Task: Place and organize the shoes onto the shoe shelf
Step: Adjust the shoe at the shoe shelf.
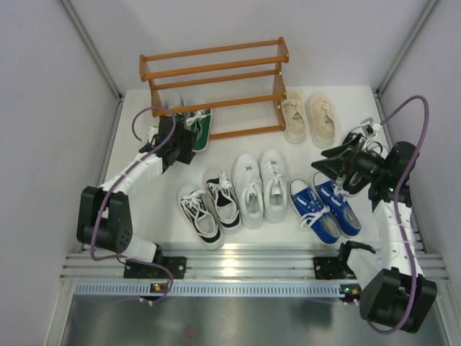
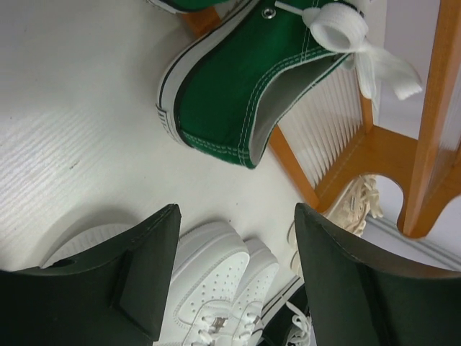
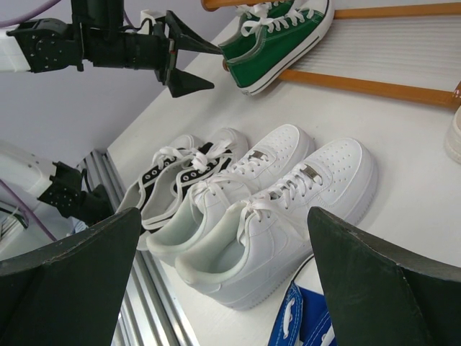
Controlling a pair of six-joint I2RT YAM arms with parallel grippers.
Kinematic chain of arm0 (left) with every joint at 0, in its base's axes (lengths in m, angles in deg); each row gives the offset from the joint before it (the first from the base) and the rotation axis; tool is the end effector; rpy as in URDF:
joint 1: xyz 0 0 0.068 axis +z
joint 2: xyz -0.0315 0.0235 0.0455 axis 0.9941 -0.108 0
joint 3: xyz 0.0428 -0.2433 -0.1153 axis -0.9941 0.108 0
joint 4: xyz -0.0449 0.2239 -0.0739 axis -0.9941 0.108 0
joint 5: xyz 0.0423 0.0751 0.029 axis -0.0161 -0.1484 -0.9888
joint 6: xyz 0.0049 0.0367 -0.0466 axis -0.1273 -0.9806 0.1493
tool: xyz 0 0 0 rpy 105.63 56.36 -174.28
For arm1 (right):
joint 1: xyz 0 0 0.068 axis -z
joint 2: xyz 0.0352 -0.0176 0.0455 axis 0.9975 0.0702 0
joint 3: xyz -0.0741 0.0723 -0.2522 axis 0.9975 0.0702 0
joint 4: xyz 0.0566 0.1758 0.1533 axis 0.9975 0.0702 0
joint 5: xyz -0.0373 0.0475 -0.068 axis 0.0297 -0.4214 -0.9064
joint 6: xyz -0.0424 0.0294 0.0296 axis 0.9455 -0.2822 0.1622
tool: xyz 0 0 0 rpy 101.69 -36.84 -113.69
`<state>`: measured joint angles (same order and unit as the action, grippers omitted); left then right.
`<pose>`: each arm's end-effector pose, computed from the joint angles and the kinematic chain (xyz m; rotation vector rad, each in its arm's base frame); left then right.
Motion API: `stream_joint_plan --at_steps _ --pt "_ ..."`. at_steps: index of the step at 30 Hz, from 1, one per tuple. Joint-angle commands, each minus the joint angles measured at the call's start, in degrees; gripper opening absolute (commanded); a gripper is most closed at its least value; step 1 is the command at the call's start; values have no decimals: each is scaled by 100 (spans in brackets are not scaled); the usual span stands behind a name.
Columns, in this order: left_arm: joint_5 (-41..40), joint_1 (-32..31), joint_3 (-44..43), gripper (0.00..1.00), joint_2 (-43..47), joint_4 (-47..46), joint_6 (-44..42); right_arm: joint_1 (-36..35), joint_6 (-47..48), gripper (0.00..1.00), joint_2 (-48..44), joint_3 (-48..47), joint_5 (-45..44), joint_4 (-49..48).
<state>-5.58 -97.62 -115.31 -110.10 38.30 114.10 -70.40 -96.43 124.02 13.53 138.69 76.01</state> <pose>0.2964 -0.0696 0.2440 -1.3771 1.9879 -0.7375 0.1760 -0.0062 0.3082 -0.4098 1.6938 1.1176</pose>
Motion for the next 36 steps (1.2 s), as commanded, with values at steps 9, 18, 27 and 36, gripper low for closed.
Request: stream_joint_plan --at_steps 9,18,27,36 --pt "-465 99 -784 63 -862 280 108 121 113 99 -62 -289 81 -209" --pt "-553 231 -977 48 -1241 307 29 121 122 99 -36 -288 72 -200" --pt "-193 240 -1118 36 -1470 246 -67 130 157 100 -18 -306 72 -173" --pt "-113 257 -925 0 -1250 -677 -384 130 166 100 -36 -306 72 -147"
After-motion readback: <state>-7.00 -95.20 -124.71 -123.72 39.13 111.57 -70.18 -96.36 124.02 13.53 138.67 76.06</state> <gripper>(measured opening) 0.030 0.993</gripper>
